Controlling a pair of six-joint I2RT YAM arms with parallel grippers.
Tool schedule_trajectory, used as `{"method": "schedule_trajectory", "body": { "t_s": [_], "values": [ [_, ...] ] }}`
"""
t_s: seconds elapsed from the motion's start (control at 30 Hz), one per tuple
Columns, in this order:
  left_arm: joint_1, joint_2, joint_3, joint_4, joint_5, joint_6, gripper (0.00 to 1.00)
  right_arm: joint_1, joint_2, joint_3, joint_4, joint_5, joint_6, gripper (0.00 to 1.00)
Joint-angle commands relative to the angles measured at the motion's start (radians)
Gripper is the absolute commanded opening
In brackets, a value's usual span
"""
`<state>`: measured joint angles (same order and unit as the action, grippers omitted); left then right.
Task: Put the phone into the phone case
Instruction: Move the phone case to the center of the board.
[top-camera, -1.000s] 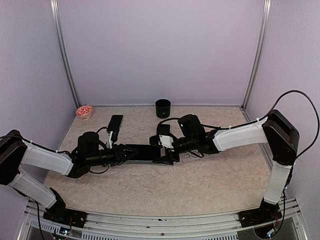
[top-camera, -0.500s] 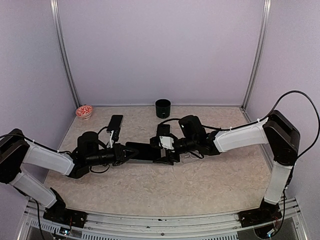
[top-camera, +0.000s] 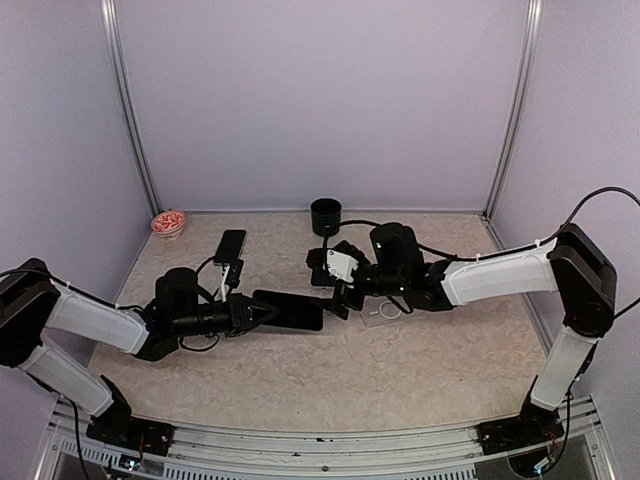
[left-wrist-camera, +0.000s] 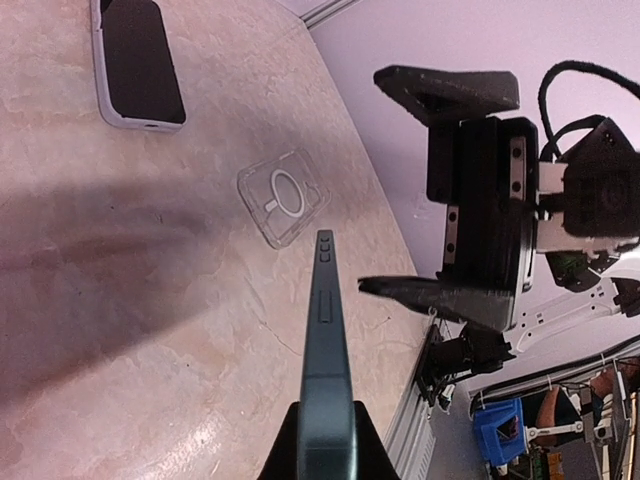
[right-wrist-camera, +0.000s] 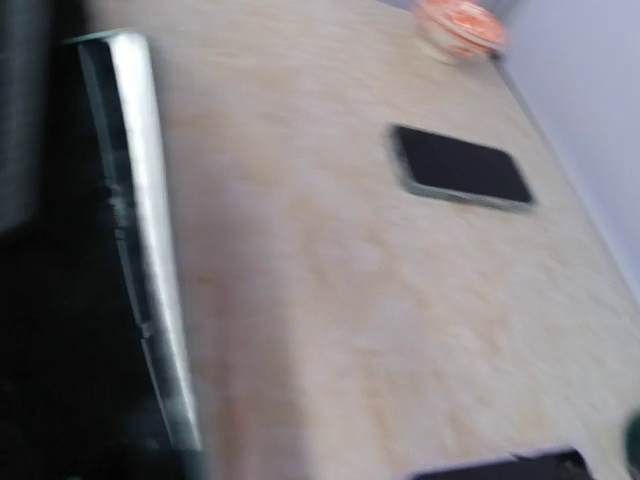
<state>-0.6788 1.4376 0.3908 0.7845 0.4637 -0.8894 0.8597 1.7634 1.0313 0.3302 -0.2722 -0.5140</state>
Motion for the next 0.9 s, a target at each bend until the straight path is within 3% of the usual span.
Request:
{"method": "schedule_trajectory", "body": {
  "t_s": [0.0, 0.37, 0.6, 0.87],
  "values": [
    [-0.014, -0.047, 0.0, 0.07, 0.002, 0.056, 0.0, -0.024, -0.065, 0.01, 0.018, 0.175, 0.141, 1.0],
    [-0.034, -0.05, 0.044, 0.039, -0.001, 0.109, 0.0, -0.248, -0.228, -0.063, -0.143, 0.188, 0.575, 0.99],
    [-0.049, 0.016, 0.103, 0.058, 0.022, 0.102, 0.0, -0.369, -0.268, -0.115, -0.255, 0.232, 0.69, 0.99],
    [-0.067, 0.076, 0.156, 0.085, 0.033, 0.092, 0.0, -0.487, -0.273, -0.187, -0.265, 0.149, 0.779, 0.97]
  ]
}}
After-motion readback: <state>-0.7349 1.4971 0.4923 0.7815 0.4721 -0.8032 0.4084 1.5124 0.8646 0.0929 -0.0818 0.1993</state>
